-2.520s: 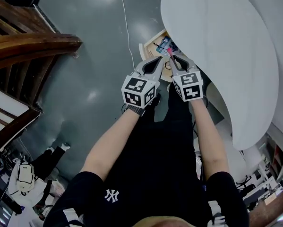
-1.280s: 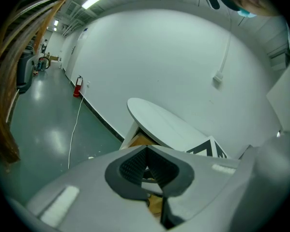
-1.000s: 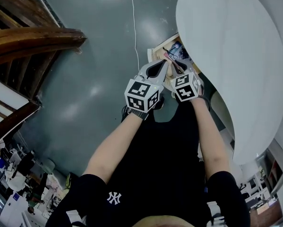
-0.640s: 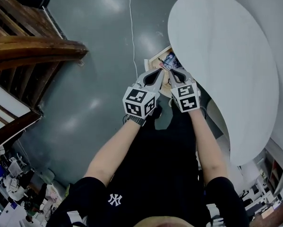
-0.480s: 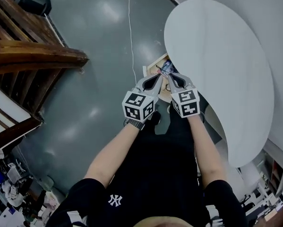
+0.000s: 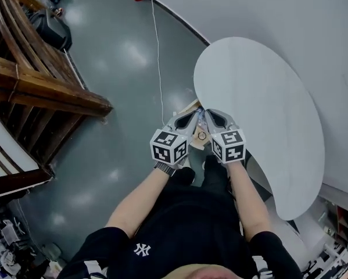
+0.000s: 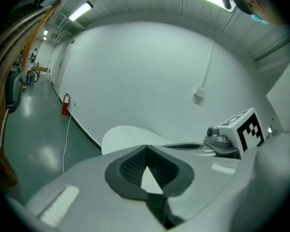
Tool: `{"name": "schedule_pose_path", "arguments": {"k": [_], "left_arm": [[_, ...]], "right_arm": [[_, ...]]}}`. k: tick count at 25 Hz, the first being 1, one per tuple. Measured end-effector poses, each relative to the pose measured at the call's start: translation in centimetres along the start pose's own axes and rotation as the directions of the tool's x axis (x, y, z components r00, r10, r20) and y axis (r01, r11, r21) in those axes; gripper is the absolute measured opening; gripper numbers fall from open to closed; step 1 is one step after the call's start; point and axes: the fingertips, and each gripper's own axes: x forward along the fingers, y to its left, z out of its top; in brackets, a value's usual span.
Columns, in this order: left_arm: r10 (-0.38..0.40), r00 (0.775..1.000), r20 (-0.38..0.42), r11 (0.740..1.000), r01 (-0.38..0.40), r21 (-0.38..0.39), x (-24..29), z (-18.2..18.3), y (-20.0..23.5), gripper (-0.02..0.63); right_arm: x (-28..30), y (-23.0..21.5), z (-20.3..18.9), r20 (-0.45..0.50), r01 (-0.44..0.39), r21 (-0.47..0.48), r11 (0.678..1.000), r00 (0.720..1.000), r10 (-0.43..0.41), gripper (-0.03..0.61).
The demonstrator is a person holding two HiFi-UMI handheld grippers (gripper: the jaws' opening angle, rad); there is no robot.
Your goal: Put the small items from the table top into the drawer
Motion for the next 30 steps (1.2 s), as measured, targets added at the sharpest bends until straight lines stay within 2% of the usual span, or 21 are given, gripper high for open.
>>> {"name": "schedule_pose_path", "arguments": {"k": [6,12,15,20,30], "left_arm": [[-0.025,0.994,0.107,0.996,0.016,0.087,-2.1,6.7,-2.0,0.000],[-0.060,0.975,0.212,0.990,0.031,0.140,-4.3,12.1,-4.2,0.000],[-0.074,0.967,0.242,0.987,0.036,0.157,-5.7,14.3,-5.1,0.000],[-0.087,0.956,0.279,0.984,0.039,0.174,-7.4,16.0,-5.7,0.000],[-0.079,0.941,0.330,0.984,0.021,0.176,-8.9,17.7,-5.4,0.000]], "right_arm": [[-3.1,0.8,6.2,0.139,0.012,-0.003,1.000,0.990,-0.012,0.025],[-6.5,2.1,12.7,0.292,0.041,-0.059,0.997,0.956,-0.022,0.025],[-8.0,3.0,15.3,0.335,0.051,-0.064,0.997,0.942,-0.026,0.025],[-9.3,4.3,17.1,0.372,0.054,-0.080,0.995,0.928,-0.020,0.024],[-9.5,5.2,18.0,0.389,0.056,-0.107,0.993,0.921,-0.010,0.023]]}}
